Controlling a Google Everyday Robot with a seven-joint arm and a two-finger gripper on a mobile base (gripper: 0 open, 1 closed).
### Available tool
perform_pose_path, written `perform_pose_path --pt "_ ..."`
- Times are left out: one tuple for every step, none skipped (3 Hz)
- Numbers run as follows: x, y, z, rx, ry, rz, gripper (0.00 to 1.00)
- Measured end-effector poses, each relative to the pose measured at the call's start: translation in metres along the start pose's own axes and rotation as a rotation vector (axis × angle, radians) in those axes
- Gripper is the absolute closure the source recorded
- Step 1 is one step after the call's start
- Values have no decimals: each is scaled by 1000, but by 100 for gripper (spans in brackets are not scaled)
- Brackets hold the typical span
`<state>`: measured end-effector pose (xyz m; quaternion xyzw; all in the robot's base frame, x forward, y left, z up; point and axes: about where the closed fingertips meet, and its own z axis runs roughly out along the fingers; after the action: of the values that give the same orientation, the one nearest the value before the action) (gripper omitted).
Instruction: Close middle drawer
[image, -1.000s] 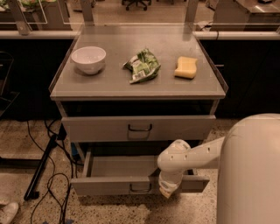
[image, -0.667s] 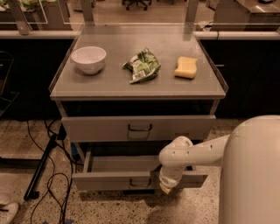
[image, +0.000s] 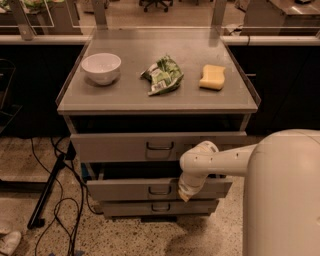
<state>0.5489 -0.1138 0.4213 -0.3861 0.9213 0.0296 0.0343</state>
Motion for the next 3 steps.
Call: perform_pose_path --pt "-2 -4 9 -1 5 37 100" --pt "-8 -17 16 12 0 103 100" --pt "-8 -23 19 23 1 143 100"
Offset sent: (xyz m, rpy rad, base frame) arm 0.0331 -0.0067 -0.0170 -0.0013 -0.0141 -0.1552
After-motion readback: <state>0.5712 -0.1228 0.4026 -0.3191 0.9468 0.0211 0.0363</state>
